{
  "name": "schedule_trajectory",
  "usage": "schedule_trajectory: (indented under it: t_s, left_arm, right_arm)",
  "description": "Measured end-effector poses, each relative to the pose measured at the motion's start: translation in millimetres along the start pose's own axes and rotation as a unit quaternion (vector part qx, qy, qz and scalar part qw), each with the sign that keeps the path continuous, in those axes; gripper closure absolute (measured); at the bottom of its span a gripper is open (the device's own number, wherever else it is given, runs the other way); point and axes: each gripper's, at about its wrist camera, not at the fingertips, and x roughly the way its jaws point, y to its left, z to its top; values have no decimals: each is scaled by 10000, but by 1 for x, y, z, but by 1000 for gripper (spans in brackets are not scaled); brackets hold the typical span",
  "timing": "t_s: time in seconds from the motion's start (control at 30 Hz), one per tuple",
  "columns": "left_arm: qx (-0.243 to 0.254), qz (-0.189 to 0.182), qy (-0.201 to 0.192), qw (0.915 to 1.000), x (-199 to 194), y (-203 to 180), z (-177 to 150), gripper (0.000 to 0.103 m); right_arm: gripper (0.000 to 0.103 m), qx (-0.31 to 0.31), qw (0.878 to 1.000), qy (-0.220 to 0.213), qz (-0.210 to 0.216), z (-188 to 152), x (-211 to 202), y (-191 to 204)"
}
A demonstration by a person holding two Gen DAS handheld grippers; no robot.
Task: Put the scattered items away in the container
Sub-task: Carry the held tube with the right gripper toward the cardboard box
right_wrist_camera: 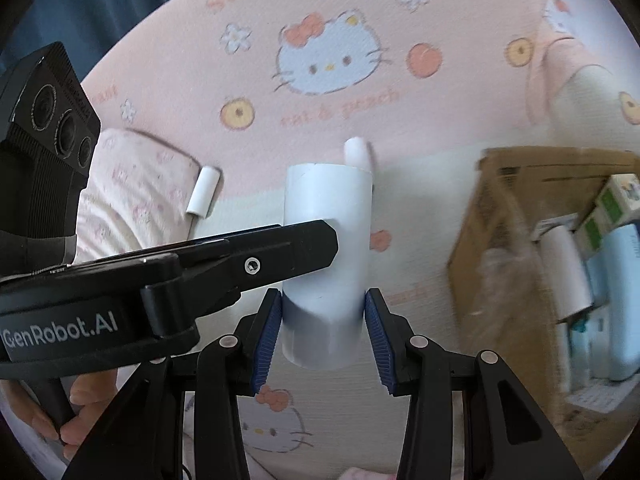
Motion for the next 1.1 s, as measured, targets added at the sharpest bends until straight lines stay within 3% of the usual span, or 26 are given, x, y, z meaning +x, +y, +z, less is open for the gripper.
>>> schedule_trajectory:
  t_s: [0.3,0.43,0.63,0.8,1.1]
  left_arm:
    - [1138,260,-1,9932,14,-70,7,63]
    - [1345,287,110,9904,17,-93,17,63]
    - [1253,68,268,9917,32,-117,33,63]
    - [1193,-50,547,9913,60,-135,44,63]
    - [548,-123,1460,9877,137,-135,59,63]
  right_arm:
    - [63,590,9976,-362,-41,11,-39,-45]
    - [63,720,9956,-594,-105,13,-56,-54]
    - [63,751,9942,-684,-363,21,-76,-73]
    - [63,775,9937,-498,-642,29,-81,-100]
    - [63,1121,9927,198,-405,32,-53,-169]
